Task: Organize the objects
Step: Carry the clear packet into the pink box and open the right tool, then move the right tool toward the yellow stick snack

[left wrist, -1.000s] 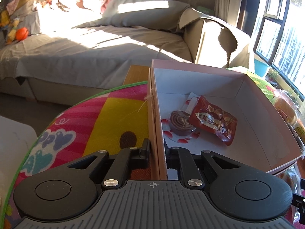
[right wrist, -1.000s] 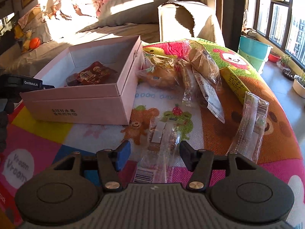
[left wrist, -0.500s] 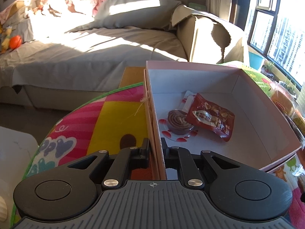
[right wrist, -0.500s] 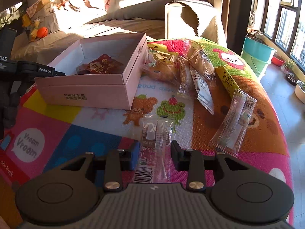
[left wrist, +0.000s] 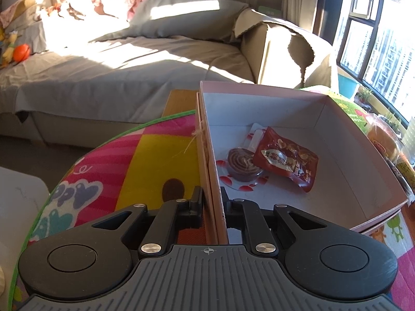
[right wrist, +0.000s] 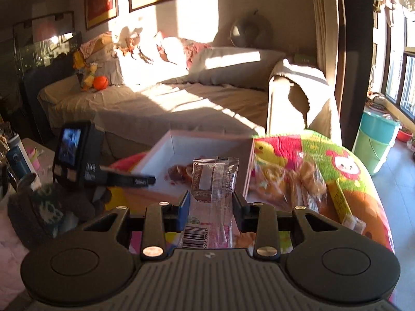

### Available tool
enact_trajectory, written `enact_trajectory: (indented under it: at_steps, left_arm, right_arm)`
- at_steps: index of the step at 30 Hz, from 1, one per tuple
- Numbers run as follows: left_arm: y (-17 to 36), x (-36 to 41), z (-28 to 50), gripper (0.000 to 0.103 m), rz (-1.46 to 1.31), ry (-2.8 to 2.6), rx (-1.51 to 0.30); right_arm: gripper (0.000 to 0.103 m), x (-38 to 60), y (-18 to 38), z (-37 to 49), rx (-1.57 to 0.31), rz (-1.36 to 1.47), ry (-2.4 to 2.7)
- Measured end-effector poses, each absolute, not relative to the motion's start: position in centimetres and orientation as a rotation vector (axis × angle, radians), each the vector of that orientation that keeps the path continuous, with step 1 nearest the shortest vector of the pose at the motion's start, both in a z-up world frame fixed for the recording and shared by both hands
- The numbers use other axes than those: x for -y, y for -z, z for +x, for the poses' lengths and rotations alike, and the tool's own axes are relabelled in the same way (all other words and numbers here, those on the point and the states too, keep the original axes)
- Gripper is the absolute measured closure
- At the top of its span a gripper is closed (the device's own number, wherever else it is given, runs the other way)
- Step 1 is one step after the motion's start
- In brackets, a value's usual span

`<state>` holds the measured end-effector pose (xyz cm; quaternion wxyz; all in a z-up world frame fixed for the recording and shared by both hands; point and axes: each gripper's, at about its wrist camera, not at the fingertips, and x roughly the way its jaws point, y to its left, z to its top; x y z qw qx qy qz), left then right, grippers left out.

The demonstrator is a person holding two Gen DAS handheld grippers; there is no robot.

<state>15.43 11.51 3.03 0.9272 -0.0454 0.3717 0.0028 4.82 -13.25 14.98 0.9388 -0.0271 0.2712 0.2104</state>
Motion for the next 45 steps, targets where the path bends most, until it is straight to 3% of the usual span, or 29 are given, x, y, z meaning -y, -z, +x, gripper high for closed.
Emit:
enact_trajectory:
  at_steps: [5,10,16,22,32,37,45]
  left_arm:
    - [-3.0,-11.5,15.3,0.090,-0.107,-0.009,-0.762]
    - [-3.0,-11.5,15.3,0.089,-0.105,-0.009,-0.763]
    - [-3.0,-11.7,15.1,0.089,-0.104,0.000,-0.764]
    - [-3.0,-11.7,15.1,0.089,-0.105,-0.003,-0.764]
    - [-2.9,-11.7,15.1,0.089,-0.107,-0.003,-0.764]
    - [-2.8,-11.7,15.0,0.089,-0.106,-0.006,-0.764]
    - [-2.7,-11.6,15.2,0.089,-0.107,-0.008,-0.770]
  right_arm:
    - [0.069,11.1,-19.6,7.8,-0.416,-0.012,-0.493]
    - [0.068,8.4,-20.3,11.3,-0.379,0.015,-0.504]
    - [0.056,7.2,-19.4,13.5,-0.401,0.015,-0.479]
    - [0.038,10.6,-18.4,12.9,-0.388,0.023,-0.396]
    - [0.016,18.5,-13.8,10.3,-0.408,-0.099,-0.094]
    - [0.007,22.3,-9.6,9.2,-0.522,-0.094,0.016]
    - [0.005,25.0,-4.0,9.4,-0.696,-0.011,0.074]
